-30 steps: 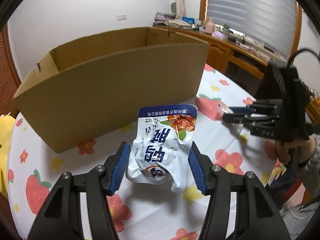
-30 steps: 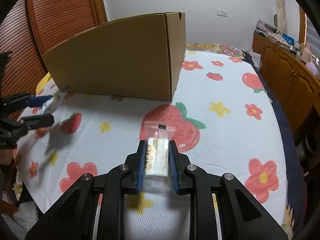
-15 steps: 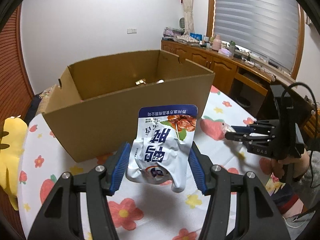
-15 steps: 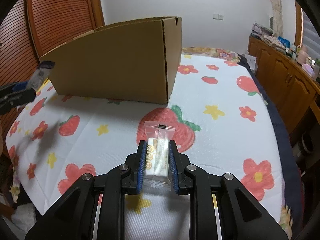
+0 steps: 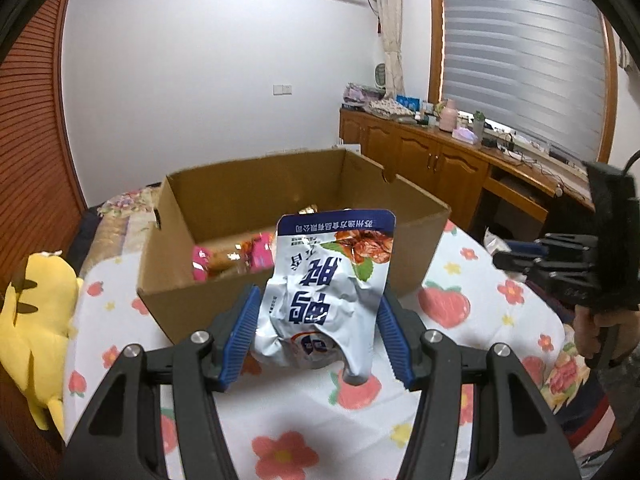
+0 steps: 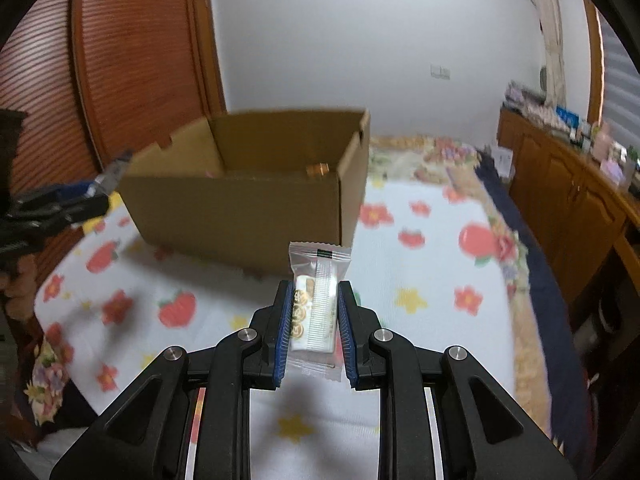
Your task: Organize snacks
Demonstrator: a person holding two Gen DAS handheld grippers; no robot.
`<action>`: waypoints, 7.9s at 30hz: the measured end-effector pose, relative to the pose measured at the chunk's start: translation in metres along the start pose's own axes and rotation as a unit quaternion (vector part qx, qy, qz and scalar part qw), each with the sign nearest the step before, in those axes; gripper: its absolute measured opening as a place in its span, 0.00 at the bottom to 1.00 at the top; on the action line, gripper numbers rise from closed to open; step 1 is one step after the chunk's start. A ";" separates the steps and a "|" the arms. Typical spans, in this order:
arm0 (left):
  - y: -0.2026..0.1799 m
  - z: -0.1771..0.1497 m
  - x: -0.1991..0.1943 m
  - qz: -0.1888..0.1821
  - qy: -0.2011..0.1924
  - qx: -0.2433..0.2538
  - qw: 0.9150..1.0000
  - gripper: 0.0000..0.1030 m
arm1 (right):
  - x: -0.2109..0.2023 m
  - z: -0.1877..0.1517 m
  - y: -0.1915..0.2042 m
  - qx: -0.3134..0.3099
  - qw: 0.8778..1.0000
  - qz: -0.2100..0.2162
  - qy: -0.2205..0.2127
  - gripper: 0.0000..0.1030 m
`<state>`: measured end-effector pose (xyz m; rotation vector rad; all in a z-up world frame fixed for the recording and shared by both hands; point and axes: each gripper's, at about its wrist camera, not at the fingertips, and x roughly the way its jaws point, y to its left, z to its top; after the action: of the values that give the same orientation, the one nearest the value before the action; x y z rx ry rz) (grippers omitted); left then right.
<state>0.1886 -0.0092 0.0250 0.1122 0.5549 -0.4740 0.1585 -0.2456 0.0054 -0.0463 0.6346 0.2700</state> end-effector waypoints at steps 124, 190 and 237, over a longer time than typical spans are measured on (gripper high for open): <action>-0.032 -0.024 -0.098 0.183 -0.075 -0.049 0.979 1.00 | -0.073 0.017 0.074 0.011 0.991 -0.067 -0.119 1.00; -0.041 -0.085 -0.118 0.218 -0.058 -0.069 0.972 1.00 | -0.109 -0.034 0.074 0.033 0.986 -0.096 -0.132 1.00; -0.046 -0.084 -0.121 0.219 -0.064 -0.064 0.972 1.00 | -0.110 -0.033 0.074 0.035 0.986 -0.094 -0.134 1.00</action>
<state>0.0367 0.0177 0.0186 0.0769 0.4156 -0.0145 0.0356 -0.2045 0.0470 -0.0022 0.3689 0.0682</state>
